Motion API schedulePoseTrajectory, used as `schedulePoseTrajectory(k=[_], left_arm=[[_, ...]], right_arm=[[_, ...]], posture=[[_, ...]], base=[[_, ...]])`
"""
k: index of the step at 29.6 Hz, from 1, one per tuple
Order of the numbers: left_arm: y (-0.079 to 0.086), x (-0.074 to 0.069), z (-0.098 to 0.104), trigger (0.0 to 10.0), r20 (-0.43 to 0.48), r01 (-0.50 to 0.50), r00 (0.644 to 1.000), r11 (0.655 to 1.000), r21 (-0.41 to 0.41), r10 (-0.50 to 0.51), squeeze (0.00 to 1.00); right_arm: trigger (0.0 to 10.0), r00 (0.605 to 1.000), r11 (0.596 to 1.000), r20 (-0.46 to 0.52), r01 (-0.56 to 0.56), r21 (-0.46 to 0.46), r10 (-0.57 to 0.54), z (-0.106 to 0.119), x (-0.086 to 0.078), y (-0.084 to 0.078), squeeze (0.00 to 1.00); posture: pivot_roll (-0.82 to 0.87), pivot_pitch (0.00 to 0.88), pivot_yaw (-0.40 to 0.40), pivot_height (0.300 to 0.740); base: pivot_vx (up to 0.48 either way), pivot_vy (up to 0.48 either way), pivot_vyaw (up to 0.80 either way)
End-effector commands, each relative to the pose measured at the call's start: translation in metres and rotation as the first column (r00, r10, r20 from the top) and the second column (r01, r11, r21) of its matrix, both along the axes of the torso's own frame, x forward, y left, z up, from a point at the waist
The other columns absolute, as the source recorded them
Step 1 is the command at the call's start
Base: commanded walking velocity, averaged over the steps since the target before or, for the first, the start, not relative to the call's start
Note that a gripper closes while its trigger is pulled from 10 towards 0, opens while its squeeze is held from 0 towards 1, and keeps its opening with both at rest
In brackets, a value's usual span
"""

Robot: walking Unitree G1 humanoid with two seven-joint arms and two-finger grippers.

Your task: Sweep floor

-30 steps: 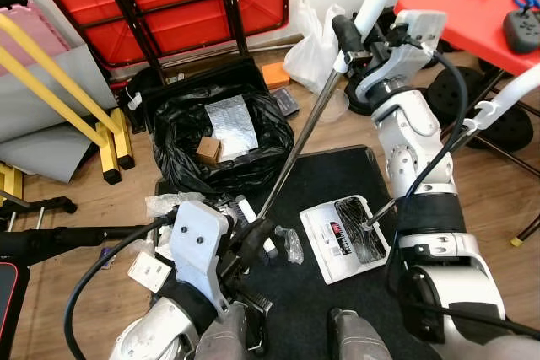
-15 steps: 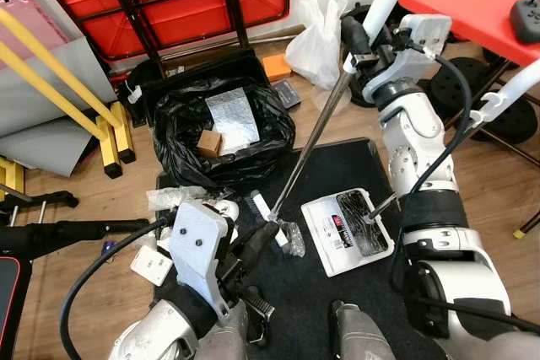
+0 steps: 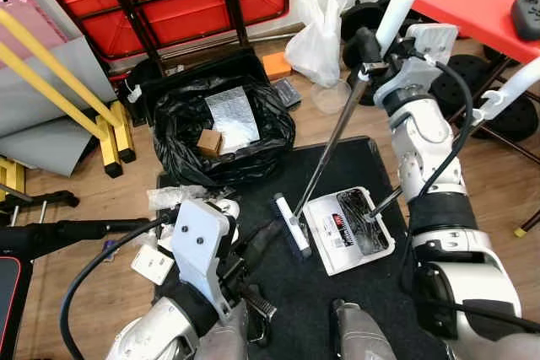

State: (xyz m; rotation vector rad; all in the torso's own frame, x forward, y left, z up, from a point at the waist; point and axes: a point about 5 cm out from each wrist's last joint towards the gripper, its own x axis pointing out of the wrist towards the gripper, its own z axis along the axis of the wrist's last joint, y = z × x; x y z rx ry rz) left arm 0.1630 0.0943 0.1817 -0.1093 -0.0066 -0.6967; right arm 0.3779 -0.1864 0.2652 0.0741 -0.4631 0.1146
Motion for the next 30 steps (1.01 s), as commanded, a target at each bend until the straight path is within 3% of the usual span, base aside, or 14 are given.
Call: schedulePoseTrajectory(k=[1,21,23,26,30], left_arm=[[-0.002,-0.005,-0.004,10.0,-0.023,0.093,0.995,0.996,0.013,-0.092,0.0],[-0.003,-0.002,-0.005,10.0,-0.019,0.092,0.996,0.996,0.008,-0.091,0.0],[-0.003,-0.002,-0.005,10.0,-0.019,0.092,0.996,0.996,0.006,-0.092,0.0],[-0.003,-0.001,-0.005,10.0,-0.018,0.092,0.996,0.996,0.004,-0.092,0.0],[-0.003,-0.001,-0.005,10.0,-0.018,0.092,0.996,0.996,0.003,-0.092,0.0]], right_arm=[[10.0,0.998,1.0,0.062,0.008,-0.004,-0.008,0.019,-0.003,-0.001,0.0],[10.0,0.994,1.0,0.105,0.016,-0.007,-0.015,0.04,-0.004,-0.002,0.0],[10.0,0.993,1.0,0.121,0.001,0.011,-0.003,0.045,-0.005,-0.001,0.0],[10.0,0.985,0.988,0.162,-0.078,0.137,0.055,0.063,-0.007,0.002,0.0],[10.0,0.984,0.978,0.163,-0.098,0.183,0.069,0.066,-0.007,0.002,0.0]], posture=[[0.06,0.356,0.082,0.74],[0.05,0.347,0.074,0.74],[0.05,0.346,0.074,0.74],[0.05,0.346,0.072,0.74],[0.05,0.347,0.072,0.74]], base=[[0.0,0.0,0.0],[0.0,0.0,0.0],[0.0,0.0,0.0],[0.0,0.0,0.0],[0.0,0.0,0.0]])
